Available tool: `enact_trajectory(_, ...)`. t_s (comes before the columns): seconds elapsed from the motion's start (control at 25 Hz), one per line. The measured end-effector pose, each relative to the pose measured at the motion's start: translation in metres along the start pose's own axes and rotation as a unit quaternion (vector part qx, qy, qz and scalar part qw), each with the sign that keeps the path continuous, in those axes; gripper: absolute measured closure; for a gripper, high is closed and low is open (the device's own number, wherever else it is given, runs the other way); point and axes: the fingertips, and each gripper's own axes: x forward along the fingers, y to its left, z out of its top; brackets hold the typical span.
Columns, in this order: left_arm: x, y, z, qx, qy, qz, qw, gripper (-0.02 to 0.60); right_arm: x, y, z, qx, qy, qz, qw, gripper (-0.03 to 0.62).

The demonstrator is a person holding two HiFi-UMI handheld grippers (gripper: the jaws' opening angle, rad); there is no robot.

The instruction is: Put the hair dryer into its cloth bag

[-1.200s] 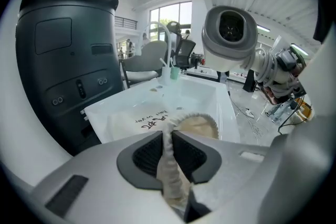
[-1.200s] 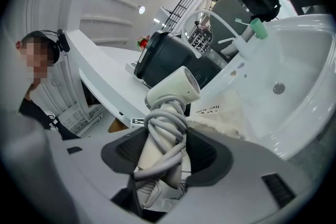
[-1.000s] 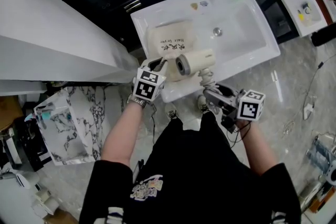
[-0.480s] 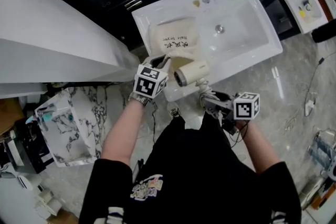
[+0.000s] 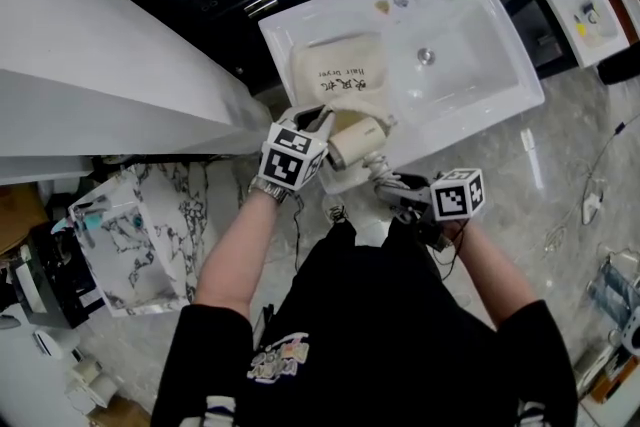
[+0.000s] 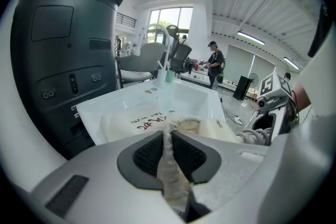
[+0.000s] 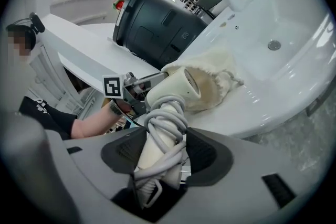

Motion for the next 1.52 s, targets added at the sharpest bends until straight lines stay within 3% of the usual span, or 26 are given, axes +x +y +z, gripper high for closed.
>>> enact_trajectory(0.48, -0.011, -0.011, 0.004, 0.029, -0.003, -0.007, 0.9996, 0.531, 0.020, -0.011, 0.031, 0.054, -0.034, -0.010, 0.998, 0.361)
enact_trajectory(0.8, -0.013, -0.017, 0.010, 0.019, -0.018, -0.014, 0.9996, 0.532, 0.043, -0.029, 0.056, 0.076, -0.047, -0.064, 0.994, 0.361)
enact_trajectory(1.24, -0.017, -0.014, 0.011, 0.000, -0.029, -0.020, 0.9994, 0.532, 0.072, -0.043, 0.096, 0.105, -0.084, -0.087, 0.987, 0.361)
enact_trajectory(1.52, -0.019, -0.014, 0.007, -0.015, -0.032, -0.028, 0.9990, 0.532, 0.087, -0.048, 0.121, 0.089, -0.101, -0.101, 0.986, 0.361)
